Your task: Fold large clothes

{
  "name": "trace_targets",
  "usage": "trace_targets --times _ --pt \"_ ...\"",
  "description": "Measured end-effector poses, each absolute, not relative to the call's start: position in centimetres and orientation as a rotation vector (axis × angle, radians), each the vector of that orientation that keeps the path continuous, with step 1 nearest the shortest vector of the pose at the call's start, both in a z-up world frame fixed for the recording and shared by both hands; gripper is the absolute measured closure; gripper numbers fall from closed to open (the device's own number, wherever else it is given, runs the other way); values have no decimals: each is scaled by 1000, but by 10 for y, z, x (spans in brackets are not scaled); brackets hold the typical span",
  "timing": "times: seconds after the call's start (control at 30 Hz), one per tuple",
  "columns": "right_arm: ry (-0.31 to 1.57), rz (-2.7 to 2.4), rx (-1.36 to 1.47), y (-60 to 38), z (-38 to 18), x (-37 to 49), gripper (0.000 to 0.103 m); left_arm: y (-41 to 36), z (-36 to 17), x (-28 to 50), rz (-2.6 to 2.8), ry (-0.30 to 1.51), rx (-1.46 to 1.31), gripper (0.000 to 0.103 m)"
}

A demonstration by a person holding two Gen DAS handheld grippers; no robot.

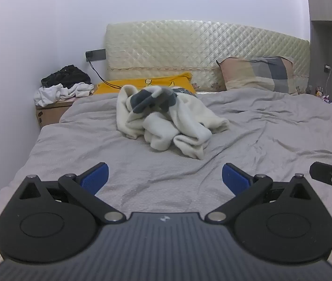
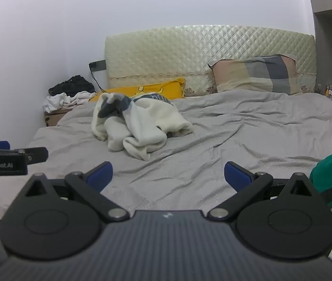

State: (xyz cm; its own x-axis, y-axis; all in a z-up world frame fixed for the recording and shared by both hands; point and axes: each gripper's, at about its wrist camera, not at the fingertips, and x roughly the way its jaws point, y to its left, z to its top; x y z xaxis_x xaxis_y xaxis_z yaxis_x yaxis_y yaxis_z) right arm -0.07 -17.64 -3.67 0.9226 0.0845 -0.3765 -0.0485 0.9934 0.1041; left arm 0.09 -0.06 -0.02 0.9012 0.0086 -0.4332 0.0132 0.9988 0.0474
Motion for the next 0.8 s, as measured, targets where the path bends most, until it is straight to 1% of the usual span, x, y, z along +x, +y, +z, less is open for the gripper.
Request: trace_targets --times 0.8 --pt "398 85 95 -175 -45 4 0 -1 -2 1 13 436 43 0"
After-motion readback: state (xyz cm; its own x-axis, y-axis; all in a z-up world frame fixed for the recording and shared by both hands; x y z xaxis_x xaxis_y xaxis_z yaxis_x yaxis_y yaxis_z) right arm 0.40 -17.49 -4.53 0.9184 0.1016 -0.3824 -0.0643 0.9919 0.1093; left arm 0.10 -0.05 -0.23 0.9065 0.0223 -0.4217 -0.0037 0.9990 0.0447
